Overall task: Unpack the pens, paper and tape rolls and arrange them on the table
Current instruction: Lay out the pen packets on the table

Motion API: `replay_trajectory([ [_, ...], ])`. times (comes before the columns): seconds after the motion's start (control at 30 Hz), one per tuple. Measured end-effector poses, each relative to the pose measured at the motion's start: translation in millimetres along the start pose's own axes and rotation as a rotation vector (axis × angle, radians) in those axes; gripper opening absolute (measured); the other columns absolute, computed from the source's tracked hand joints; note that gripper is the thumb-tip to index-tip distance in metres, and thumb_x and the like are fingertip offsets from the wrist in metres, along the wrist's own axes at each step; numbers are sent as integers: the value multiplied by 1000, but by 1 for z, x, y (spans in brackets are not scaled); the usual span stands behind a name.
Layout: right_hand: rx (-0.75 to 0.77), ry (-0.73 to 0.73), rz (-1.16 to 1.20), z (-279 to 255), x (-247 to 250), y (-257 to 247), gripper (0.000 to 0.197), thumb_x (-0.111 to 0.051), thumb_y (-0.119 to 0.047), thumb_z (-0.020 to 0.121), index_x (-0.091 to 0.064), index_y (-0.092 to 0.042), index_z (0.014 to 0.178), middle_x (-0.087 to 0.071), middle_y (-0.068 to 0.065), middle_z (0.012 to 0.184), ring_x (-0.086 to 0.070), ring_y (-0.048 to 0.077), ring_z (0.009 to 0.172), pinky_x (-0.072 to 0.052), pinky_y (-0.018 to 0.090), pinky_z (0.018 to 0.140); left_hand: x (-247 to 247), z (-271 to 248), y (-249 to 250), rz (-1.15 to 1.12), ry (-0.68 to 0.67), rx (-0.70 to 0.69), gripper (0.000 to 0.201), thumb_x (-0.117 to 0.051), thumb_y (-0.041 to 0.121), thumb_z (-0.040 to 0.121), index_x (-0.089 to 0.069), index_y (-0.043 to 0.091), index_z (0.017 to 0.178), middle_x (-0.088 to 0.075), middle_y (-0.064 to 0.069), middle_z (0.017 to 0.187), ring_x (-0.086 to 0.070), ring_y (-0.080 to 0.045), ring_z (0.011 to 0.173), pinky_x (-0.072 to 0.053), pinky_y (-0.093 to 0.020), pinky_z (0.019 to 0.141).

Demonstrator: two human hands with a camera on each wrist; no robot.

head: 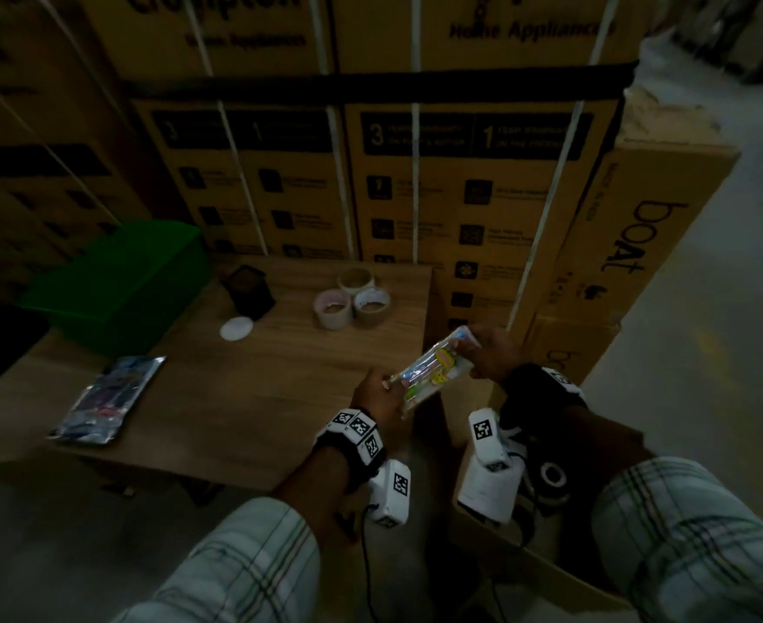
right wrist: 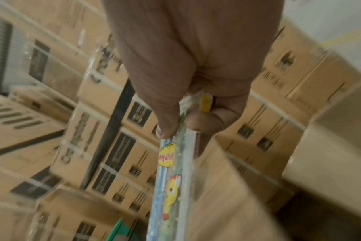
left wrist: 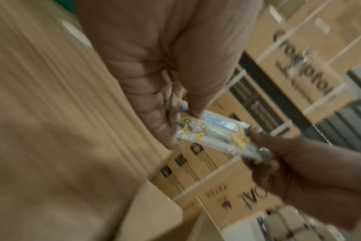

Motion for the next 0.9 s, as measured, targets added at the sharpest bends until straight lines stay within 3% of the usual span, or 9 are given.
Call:
replay_trajectory([
  [0.07,-2,6,-13,-5,-38,-11,25,-60,-21,91,-63,-1,105,-58,3,69,-54,12,54,-43,19,37,34,0,-24,-13,-5,10,35,-62,38,82,-57,16,110,-67,-16,108,-68,-35,94,-59,-48,78],
  [0.2,-23,-55,-93,-17,-126,-33,21,-59,-28,92,-59,-8,97,-58,8,76,-56,10,52,-44,19,34,118,-28,-57,-85,60,27,23,-55,24,91,-56,7,107,-64,-17,98,-64,-29,74,-57,-38,63],
  [0.3,-53,-133,-103,-25,-193,-47,23,-58,-30,93,-55,-11,104,-56,8,88,-56,14,65,-44,17,34,180,-43,-92,-91,100,28,12,-57,25,90,-59,14,92,-67,-21,103,-65,-32,82,-58,-45,73],
  [0.4,-55,-191,-149,-32,-257,-61,28,-57,-29,93,-54,-8,111,-55,9,97,-57,15,71,-46,17,38,238,-64,-117,-99,166,19,8,-58,22,91,-60,14,89,-68,-17,98,-66,-31,84,-59,-39,69],
  [0.53,-86,-290,-145,-42,-324,-77,35,-56,-30,93,-48,-5,117,-58,17,107,-63,24,78,-57,33,57,294,-81,-145,-138,214,23,20,-56,13,93,-60,-1,106,-63,-16,95,-60,-26,79,-50,-25,52],
  [0.67,20,-308,-427,-40,-366,-89,57,-60,-28,91,-33,-6,136,-52,20,126,-56,37,114,-50,43,87,328,-84,-169,-119,262,43,10,-58,12,91,-63,4,94,-63,-17,87,-60,-25,69,-52,-30,60],
  [0.77,139,-318,-654,-34,-388,-95,79,-64,-32,85,-20,-10,147,-37,21,144,-42,37,130,-39,43,107,345,-79,-185,-142,329,86,15,-59,12,90,-57,13,75,-63,-20,88,-65,-30,81,-56,-39,74],
  [0.8,186,-331,-684,-32,-396,-99,78,-63,-31,85,-21,-10,147,-35,20,145,-41,37,130,-38,43,108,351,-75,-190,-164,355,97,17,-58,11,90,-55,13,74,-63,-18,87,-65,-30,80,-58,-37,72],
  [0.9,377,-404,-743,-27,-426,-117,67,-62,-26,85,-32,-11,143,-36,17,140,-42,36,126,-38,41,106,364,-65,-191,-258,390,140,4,-54,6,92,-57,3,93,-59,-16,84,-61,-15,56,-50,-15,42],
])
Point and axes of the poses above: each hand's wrist, its own z-axis towards the middle knuckle, its own x-axis out of the back of the hand, y = z × x, the point moved 6 cm from there along z, towards the middle knuckle
